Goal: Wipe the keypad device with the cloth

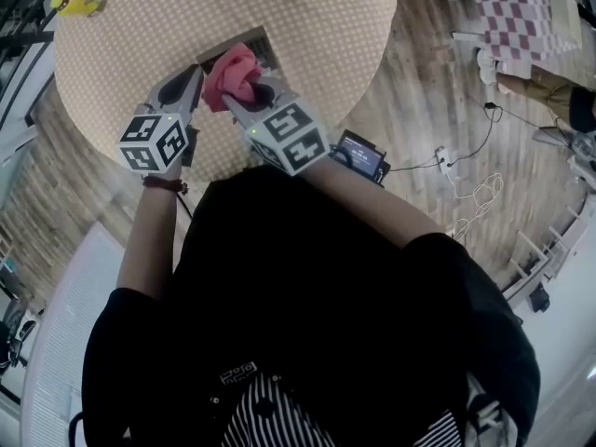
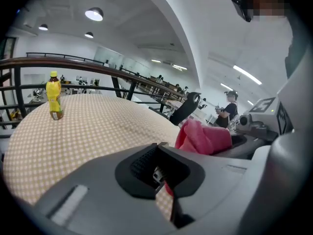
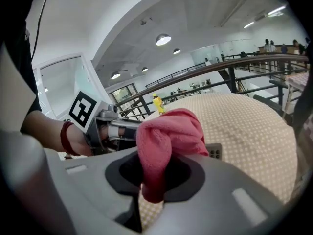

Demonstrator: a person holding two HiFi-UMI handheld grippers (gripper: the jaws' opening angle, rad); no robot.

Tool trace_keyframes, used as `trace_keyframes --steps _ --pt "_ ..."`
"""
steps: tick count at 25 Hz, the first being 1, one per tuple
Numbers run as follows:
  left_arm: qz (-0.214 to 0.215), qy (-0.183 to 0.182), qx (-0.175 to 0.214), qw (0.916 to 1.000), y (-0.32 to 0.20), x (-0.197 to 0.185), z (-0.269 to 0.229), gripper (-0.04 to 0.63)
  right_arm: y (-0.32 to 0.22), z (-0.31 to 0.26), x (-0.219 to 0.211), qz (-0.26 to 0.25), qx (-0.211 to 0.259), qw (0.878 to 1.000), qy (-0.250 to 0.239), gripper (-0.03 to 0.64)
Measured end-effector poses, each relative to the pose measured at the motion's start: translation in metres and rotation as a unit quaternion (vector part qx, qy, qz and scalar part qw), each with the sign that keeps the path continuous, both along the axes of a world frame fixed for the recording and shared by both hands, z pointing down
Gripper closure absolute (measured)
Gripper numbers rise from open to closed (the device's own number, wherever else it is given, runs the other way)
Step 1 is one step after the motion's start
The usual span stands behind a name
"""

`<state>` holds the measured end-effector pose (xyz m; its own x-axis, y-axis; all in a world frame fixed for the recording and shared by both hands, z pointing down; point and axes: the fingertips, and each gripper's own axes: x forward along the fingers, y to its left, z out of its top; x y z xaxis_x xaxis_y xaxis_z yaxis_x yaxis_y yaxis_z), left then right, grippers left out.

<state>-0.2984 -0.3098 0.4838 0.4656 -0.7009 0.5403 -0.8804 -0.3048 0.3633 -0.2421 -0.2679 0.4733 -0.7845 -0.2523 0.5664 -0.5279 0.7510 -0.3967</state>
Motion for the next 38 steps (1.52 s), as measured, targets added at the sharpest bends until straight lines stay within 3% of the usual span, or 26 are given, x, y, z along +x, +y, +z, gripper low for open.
trace_keyframes --steps 7,12,23,29,38 --pt "0.079 -0.058 -0.047 0.9941 -0.021 -0.001 0.042 0.594 -0.001 0.038 -0.003 -0.009 -0.015 0.999 0.03 0.541" --pt "0.11 -0.093 -0.04 0.9888 -0.037 0.01 0.057 0.594 -0.012 0.056 -0.007 0.0 -0.024 0.999 0.034 0.541" --pt "0.117 -0.069 -0.093 0.9863 -0.038 0.016 0.083 0.594 -0.019 0.077 -0.013 -0.007 -0.037 0.998 0.046 0.541" --pt "0.116 -0.061 -0.091 0.9873 -0.041 0.012 0.086 0.594 -0.029 0.079 -0.026 -0.003 -0.019 0.998 0.052 0.541" --pt "0.114 -0.067 -0.088 0.9874 -0.041 0.013 0.087 0.594 -0.039 0.089 -0.027 0.005 -0.03 0.998 0.054 0.541"
